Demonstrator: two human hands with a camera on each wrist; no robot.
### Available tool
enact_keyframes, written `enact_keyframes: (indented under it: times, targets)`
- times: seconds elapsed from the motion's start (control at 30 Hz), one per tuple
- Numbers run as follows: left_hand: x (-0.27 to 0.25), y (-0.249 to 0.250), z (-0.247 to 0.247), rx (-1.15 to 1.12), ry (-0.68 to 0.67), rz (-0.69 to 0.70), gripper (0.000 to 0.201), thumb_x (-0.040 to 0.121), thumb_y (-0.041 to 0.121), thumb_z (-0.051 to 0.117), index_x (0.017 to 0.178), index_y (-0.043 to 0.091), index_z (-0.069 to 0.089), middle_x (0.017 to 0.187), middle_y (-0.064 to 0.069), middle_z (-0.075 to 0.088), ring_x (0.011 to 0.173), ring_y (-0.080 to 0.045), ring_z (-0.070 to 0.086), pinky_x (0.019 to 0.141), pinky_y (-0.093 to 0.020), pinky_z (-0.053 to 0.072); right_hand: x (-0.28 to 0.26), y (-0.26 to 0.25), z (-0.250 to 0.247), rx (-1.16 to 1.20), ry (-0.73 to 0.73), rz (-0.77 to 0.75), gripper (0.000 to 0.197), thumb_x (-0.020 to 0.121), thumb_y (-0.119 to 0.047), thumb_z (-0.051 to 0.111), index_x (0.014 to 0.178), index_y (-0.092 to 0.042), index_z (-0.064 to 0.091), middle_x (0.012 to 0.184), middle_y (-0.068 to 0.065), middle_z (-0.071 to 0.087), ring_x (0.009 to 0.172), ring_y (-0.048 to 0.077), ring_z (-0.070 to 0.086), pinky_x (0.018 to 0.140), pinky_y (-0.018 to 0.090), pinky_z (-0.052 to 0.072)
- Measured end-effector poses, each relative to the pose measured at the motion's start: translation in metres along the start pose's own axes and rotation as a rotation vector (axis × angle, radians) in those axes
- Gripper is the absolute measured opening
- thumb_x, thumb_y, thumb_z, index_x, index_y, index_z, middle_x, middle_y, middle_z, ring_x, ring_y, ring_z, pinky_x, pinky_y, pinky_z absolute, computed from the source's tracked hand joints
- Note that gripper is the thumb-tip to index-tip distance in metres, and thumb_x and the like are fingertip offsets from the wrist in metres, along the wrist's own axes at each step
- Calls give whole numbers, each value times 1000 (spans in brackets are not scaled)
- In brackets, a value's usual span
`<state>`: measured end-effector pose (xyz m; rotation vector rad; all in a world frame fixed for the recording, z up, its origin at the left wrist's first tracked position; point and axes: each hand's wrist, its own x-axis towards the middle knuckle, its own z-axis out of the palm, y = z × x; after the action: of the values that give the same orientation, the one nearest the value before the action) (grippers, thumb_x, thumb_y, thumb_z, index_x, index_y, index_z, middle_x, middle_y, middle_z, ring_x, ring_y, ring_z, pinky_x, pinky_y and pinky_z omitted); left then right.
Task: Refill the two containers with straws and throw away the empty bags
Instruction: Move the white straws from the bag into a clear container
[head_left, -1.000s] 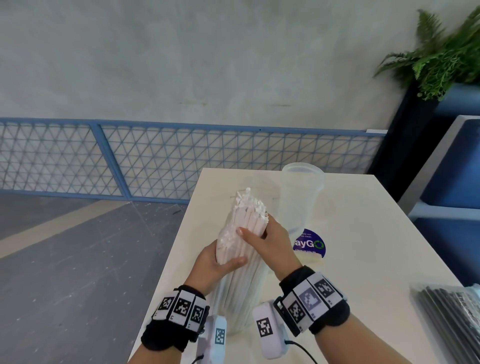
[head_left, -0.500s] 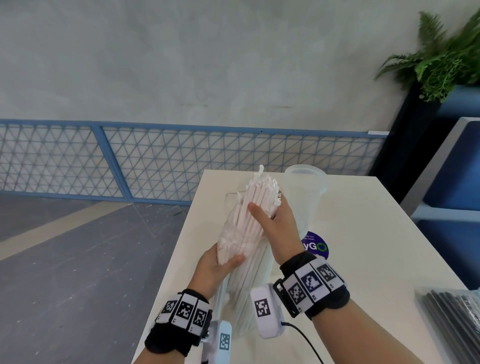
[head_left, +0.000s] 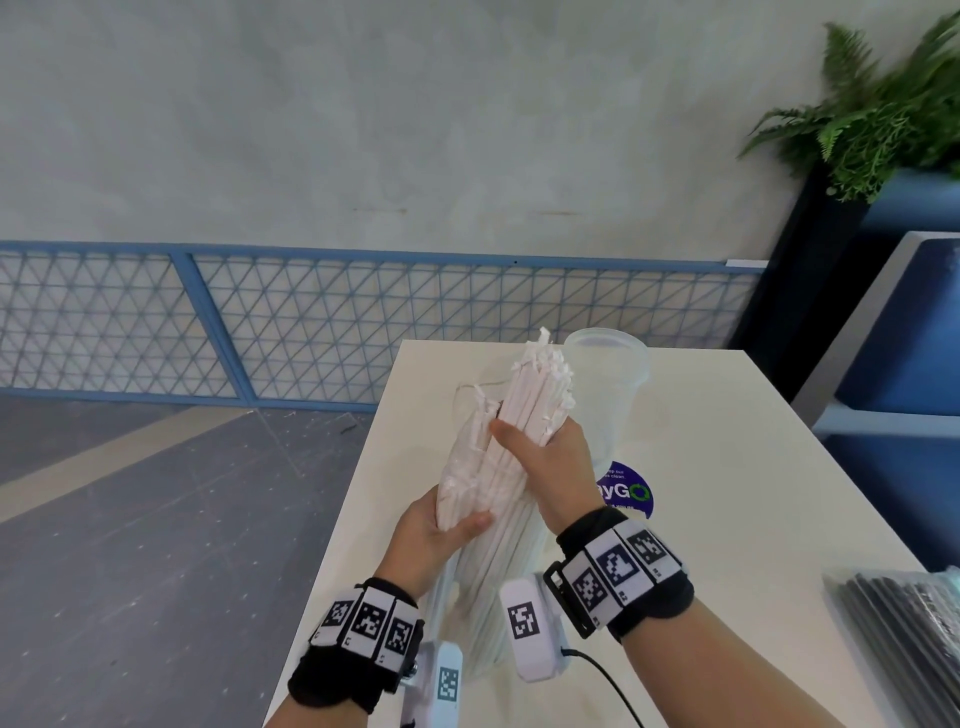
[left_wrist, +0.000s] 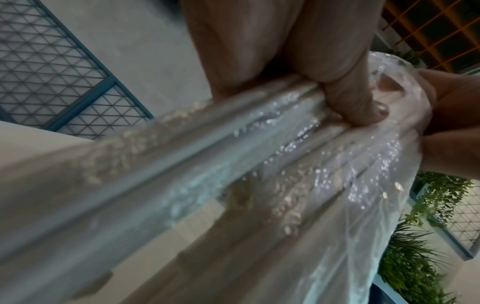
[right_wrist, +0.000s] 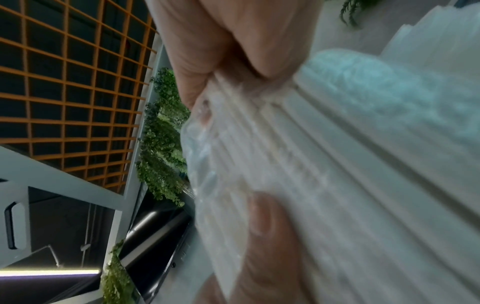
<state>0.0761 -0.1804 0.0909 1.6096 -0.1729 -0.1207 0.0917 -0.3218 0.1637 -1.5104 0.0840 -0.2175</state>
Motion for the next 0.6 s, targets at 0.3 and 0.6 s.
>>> enact_keyframes:
  times: [0.3,0.6]
  targets:
    - [-1,-1,0,-61,60,-4,25,76,12,71,94,25,61,91,11,70,79,7,67,66,-9,49,11,-15,-4,12,-15,-35,41,72,-16,77,108,-4,62,99,9,69,92,21,67,78,35,56]
    - [3,-3,-1,21,27,-9,29,74,31,76,98,29,61,98,6,71,89,0,68,75,-15,52,11,-5,1,81,123,45,28,74,-9,73,99,1,64,92,16,69,89,30,67,78,39,56]
